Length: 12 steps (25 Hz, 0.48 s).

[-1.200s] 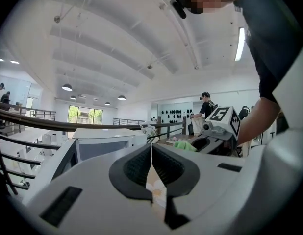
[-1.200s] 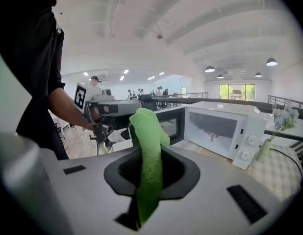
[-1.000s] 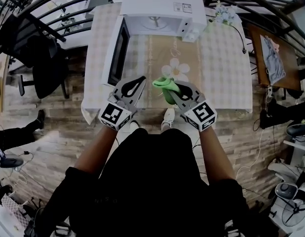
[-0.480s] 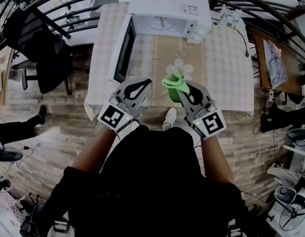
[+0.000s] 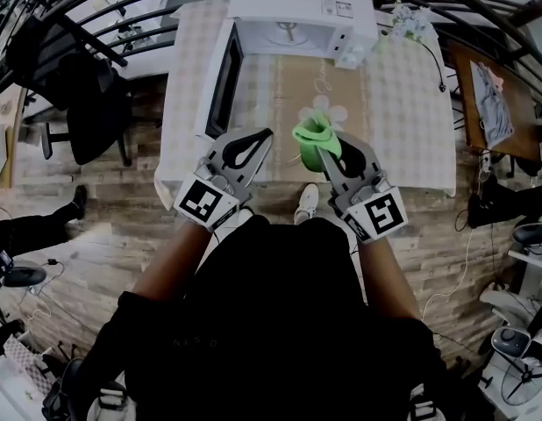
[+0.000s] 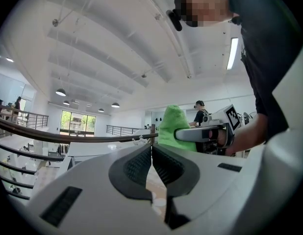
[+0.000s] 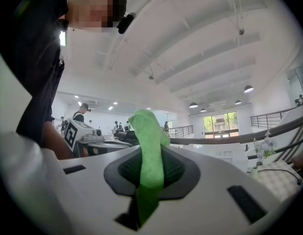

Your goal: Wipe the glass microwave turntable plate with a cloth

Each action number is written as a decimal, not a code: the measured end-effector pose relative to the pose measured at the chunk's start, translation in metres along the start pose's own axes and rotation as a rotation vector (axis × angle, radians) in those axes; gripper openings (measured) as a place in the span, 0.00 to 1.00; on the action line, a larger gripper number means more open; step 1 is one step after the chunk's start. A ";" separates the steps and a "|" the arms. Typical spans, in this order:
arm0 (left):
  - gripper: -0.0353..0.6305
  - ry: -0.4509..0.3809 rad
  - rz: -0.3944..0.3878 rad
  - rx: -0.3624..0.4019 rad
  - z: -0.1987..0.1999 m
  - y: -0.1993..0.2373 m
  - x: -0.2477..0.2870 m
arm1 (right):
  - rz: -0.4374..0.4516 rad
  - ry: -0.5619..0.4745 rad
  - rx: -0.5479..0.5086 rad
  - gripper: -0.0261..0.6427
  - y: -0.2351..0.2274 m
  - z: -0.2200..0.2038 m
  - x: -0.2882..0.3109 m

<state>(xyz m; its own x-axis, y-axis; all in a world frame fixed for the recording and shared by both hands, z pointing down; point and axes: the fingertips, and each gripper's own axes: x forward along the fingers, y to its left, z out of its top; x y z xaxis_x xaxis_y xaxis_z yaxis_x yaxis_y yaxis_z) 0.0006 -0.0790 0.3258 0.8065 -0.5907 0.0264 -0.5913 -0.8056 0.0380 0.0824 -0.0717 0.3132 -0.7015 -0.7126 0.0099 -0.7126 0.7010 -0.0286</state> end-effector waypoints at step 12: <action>0.09 -0.008 -0.005 -0.002 0.005 -0.005 0.000 | 0.001 -0.010 0.014 0.12 0.002 0.001 0.000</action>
<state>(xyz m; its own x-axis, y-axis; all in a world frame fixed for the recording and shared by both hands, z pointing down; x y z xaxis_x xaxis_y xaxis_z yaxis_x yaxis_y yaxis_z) 0.0035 -0.0750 0.3209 0.8094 -0.5869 0.0183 -0.5872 -0.8085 0.0400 0.0810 -0.0700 0.3125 -0.7023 -0.7119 0.0002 -0.7112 0.7017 -0.0427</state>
